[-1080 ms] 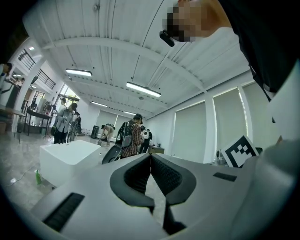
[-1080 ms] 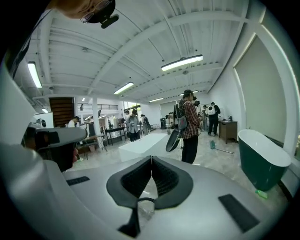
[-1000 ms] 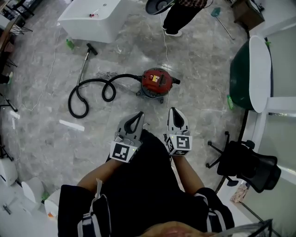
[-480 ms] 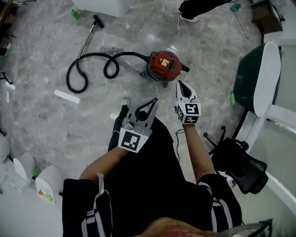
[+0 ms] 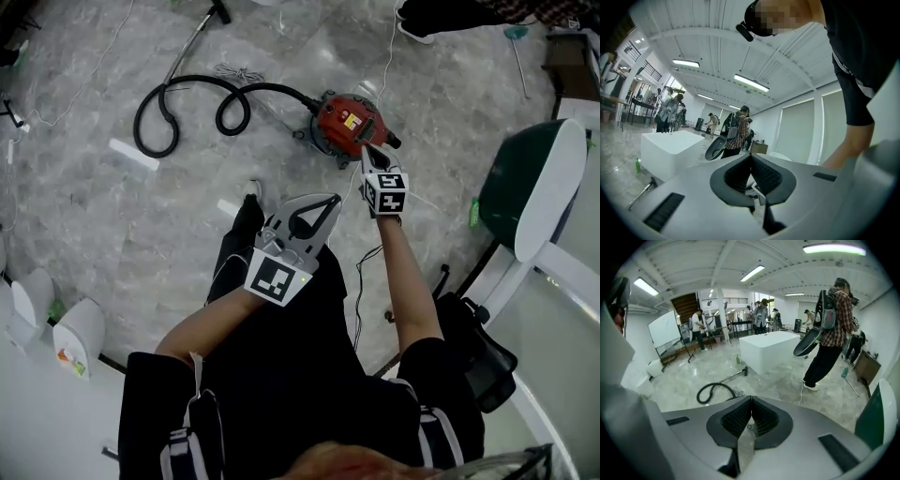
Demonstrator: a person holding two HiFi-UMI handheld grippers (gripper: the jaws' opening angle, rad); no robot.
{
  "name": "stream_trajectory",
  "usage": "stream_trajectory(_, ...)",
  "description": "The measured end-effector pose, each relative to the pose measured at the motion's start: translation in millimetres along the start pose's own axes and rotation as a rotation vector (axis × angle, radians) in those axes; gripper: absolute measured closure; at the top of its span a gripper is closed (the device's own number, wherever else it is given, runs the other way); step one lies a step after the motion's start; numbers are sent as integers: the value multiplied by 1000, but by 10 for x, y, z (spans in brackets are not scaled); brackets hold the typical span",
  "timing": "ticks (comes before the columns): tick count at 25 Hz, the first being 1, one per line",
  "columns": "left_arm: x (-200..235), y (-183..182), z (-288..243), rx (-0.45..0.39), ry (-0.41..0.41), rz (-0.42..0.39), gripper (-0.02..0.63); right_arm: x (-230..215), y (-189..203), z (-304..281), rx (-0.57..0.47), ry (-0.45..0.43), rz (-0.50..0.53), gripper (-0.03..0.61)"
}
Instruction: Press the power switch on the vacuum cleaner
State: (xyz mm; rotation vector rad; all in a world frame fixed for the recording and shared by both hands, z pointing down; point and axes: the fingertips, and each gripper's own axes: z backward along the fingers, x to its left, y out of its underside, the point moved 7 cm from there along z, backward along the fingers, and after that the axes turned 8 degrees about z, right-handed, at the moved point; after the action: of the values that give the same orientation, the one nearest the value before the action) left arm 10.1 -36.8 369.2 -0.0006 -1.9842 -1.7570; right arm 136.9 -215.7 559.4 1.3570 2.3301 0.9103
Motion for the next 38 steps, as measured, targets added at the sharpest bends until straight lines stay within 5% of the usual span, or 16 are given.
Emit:
stream_trajectory(5,167,239,7,44,-54,33,594,-154,163,-497,82,-30,105,560)
stream_trajectory(12,291,420,12,101,-95,62,594,-294,472,-1149,128,-78,56,560)
stream_trajectory(24,355,676,-240,104,-142,102,594,-477,943,-1943,274,-137,135,560)
stream_trajectory(38,494,869,-106,116,-247,221,594,-742,1487,-2609,400,-113,67,560)
